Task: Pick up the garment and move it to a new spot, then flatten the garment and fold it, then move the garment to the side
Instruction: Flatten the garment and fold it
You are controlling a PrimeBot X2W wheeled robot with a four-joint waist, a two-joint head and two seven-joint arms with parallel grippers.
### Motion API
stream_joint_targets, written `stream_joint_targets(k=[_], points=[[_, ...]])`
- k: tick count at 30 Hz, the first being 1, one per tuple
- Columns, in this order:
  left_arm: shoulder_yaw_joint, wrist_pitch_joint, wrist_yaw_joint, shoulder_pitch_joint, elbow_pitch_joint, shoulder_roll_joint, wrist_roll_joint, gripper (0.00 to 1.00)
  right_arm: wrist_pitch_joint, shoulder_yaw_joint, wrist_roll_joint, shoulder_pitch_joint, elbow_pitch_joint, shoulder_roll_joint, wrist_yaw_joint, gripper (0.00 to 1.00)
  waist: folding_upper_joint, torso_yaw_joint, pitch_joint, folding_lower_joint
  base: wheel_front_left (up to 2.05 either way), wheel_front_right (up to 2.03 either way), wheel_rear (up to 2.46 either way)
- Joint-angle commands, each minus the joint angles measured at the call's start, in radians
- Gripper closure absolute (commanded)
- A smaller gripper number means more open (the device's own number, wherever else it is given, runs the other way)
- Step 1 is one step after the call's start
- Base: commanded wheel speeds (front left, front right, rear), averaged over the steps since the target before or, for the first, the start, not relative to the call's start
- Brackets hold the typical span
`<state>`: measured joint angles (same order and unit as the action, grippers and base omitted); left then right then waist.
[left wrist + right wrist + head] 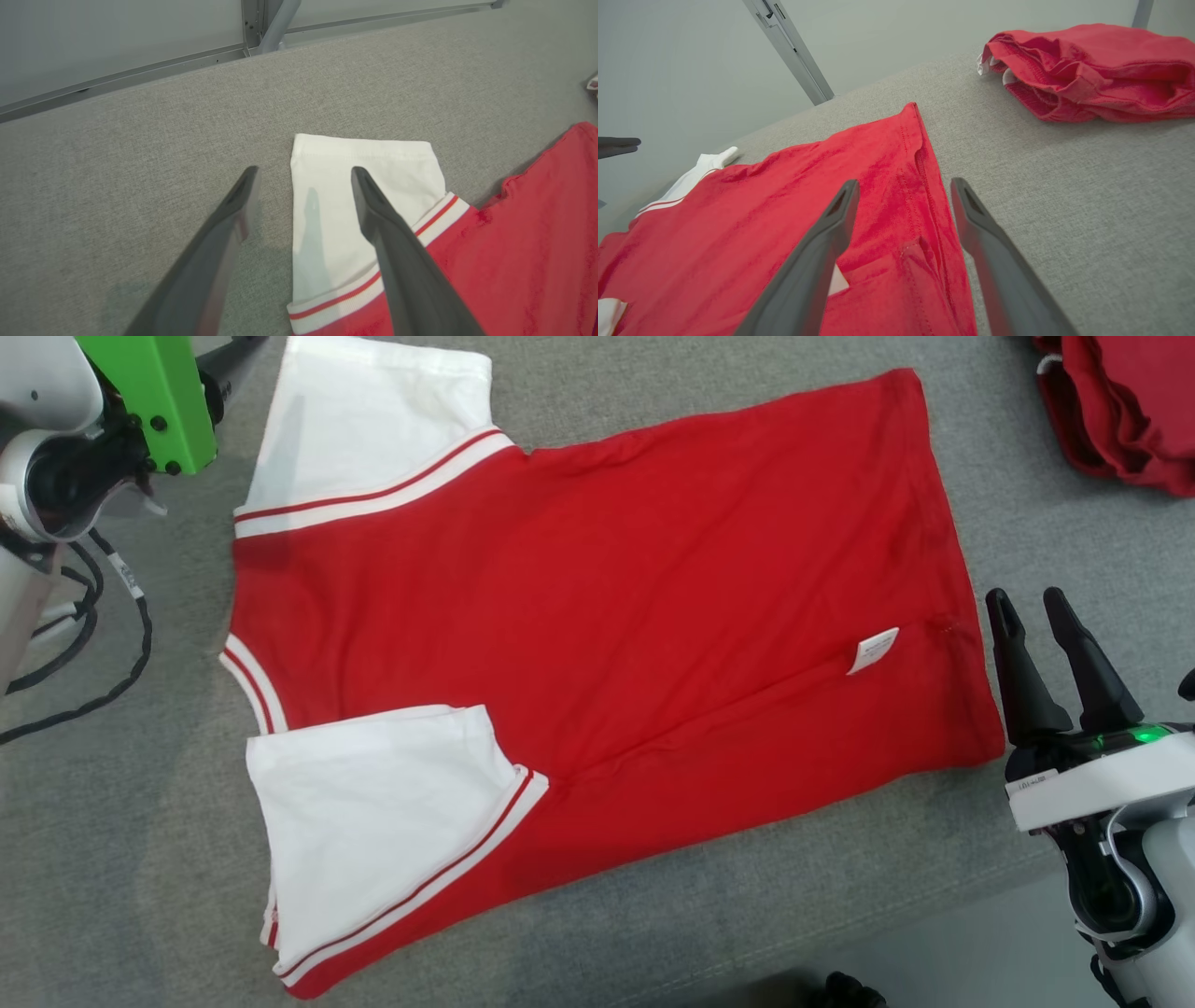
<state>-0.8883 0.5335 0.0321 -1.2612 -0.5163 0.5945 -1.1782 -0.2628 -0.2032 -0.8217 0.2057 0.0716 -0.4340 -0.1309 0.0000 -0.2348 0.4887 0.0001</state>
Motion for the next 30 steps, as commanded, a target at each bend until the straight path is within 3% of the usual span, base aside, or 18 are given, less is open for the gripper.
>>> stream_joint_targets(k=[1,9,21,22,23,24,26,27,28,30], points=[[-0.018,0.011,-0.012,-0.040,-0.039,-0.009,0.030,0.00,-0.004,-0.007,0.002,0.025,-0.002,0.009,0.001,0.00,0.0000,-0.060,0.060,-0.0001,0.00,0.00,0.00],[-0.081,0.045,-0.052,-0.134,-0.188,-0.047,0.108,0.00,-0.004,-0.021,-0.001,0.058,0.004,0.027,0.001,0.00,0.0000,-0.109,0.103,-0.0001,0.00,0.00,0.00],[-0.141,0.065,-0.091,-0.186,-0.307,-0.045,0.172,0.00,-0.004,-0.029,-0.001,0.067,0.010,0.036,0.001,0.00,0.0000,-0.130,0.112,-0.0001,0.00,0.00,0.00],[-0.141,0.064,-0.093,-0.187,-0.315,-0.048,0.171,0.06,-0.004,-0.031,-0.001,0.069,0.011,0.036,0.001,0.00,0.0000,-0.131,0.112,-0.0001,0.00,0.00,0.00],[-0.142,0.063,-0.094,-0.190,-0.322,-0.050,0.172,0.21,-0.004,-0.033,-0.001,0.071,0.012,0.035,0.001,0.00,0.0000,-0.132,0.112,-0.0001,0.00,0.00,0.00],[-0.143,0.061,-0.097,-0.192,-0.328,-0.052,0.173,0.47,-0.004,-0.034,-0.001,0.072,0.013,0.034,0.001,0.00,0.0000,-0.132,0.113,-0.0001,0.00,0.00,0.00],[-0.140,0.065,-0.103,-0.191,-0.341,-0.061,0.161,0.71,-0.004,-0.035,-0.002,0.074,0.016,0.030,0.001,0.00,0.0000,-0.132,0.112,-0.0001,0.00,0.00,0.00],[-0.139,0.072,-0.107,-0.187,-0.345,-0.066,0.152,0.95,-0.004,-0.035,-0.003,0.075,0.017,0.028,0.001,0.00,0.0000,-0.132,0.112,-0.0001,0.00,0.00,0.00],[-0.139,0.077,-0.112,-0.184,-0.349,-0.069,0.146,1.00,-0.004,-0.034,-0.005,0.076,0.019,0.025,0.001,0.00,0.0000,-0.132,0.112,-0.0001,0.00,0.00,0.00],[-0.138,0.087,-0.122,-0.180,-0.353,-0.075,0.136,1.00,-0.004,-0.031,-0.007,0.081,0.019,0.021,0.001,0.00,0.0000,-0.131,0.111,-0.0001,0.00,0.00,0.00]])
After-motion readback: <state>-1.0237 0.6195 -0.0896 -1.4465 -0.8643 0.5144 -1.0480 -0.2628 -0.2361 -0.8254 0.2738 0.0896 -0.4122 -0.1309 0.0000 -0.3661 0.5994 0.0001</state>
